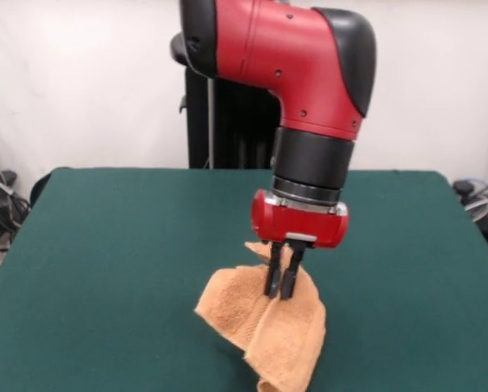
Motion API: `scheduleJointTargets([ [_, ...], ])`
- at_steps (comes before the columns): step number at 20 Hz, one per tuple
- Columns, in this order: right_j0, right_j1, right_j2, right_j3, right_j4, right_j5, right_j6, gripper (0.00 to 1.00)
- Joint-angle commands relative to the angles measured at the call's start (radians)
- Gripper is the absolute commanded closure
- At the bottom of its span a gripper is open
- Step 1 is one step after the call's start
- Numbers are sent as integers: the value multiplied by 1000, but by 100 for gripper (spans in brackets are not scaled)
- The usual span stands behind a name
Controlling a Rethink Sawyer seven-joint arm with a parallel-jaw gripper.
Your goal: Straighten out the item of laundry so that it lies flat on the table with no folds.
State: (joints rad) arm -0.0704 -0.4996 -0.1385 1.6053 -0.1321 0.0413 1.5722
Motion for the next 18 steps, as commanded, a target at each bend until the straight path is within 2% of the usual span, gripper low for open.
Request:
scheduleJointTargets([
  [1,33,-23,17,100,56,66,229,100],
  [18,26,-211,113,175,58,214,143,100],
])
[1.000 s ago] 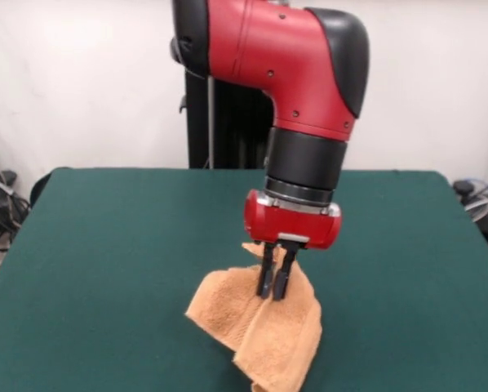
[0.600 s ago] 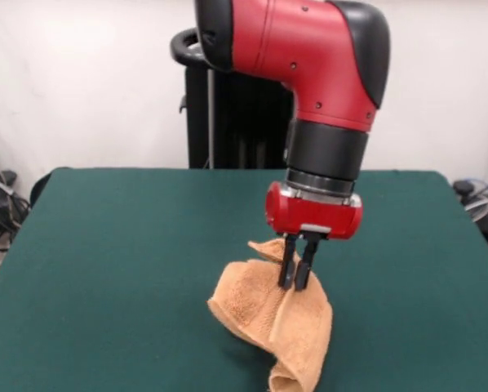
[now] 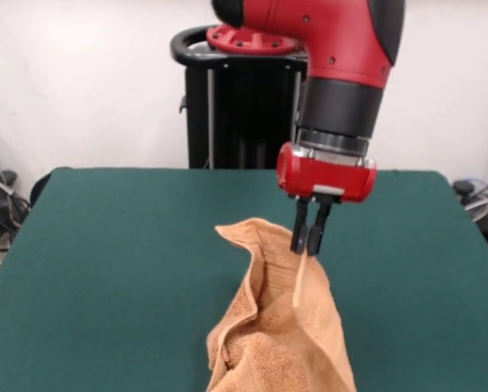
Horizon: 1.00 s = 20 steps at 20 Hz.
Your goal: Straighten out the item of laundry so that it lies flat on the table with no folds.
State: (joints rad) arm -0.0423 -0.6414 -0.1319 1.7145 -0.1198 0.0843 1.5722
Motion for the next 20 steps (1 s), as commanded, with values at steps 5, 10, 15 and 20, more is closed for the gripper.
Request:
scheduleJointTargets([
  [5,-16,-83,128,88,17,169,116,100],
  [10,-41,-91,159,100,-45,157,50,100],
  [15,-103,-93,244,109,-116,163,-45,100],
  [20,-132,-81,287,122,-187,152,-56,100],
])
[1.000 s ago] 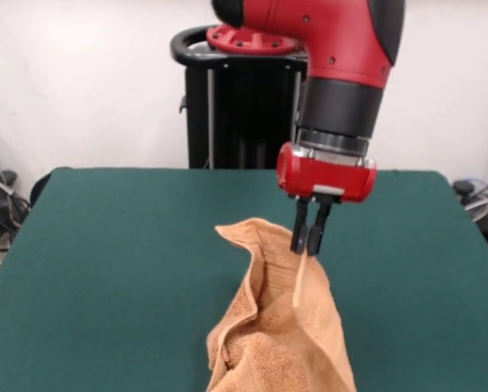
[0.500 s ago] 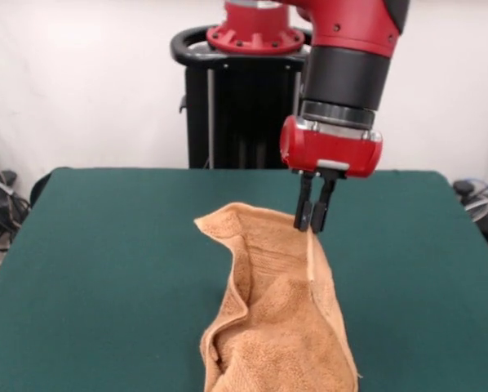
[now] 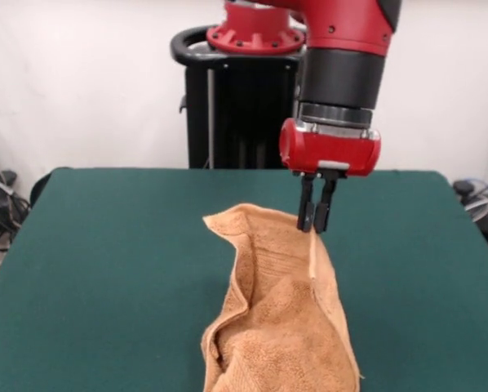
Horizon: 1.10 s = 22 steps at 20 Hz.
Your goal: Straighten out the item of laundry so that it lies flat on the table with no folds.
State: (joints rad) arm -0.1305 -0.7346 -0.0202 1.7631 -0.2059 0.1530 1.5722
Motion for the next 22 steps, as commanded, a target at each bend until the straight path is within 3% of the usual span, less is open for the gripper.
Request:
scheduleJointTargets([
  [1,-48,22,181,71,-114,73,-62,100],
  [9,-97,14,312,121,-297,70,-146,100],
  [22,-153,-48,488,194,-395,176,-162,100],
])
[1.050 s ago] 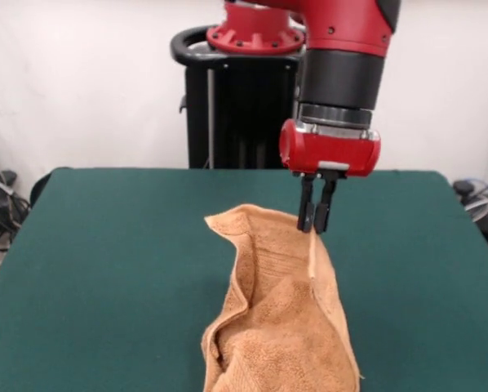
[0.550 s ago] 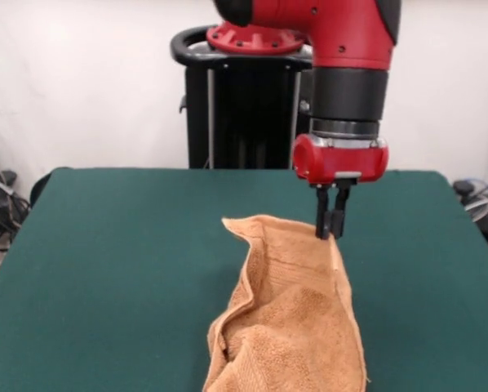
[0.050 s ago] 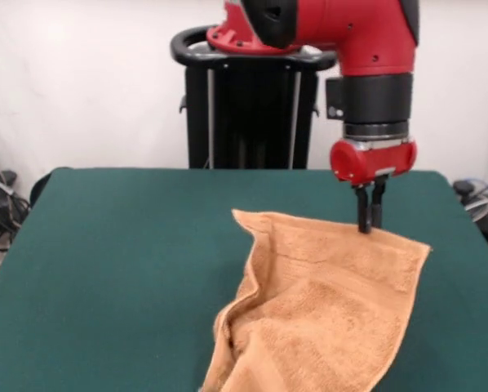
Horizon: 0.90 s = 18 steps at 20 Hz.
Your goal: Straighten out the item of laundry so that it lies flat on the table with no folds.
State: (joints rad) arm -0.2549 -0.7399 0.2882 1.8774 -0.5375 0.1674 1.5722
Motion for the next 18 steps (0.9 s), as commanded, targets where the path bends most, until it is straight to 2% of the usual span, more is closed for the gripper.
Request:
scheduleJointTargets([
  [1,-32,-47,191,86,-67,167,-162,100],
  [8,-55,-52,238,115,-87,181,-141,100],
  [12,-108,-10,260,134,-78,173,-108,100],
  [18,-137,-16,295,151,-103,195,-132,100],
])
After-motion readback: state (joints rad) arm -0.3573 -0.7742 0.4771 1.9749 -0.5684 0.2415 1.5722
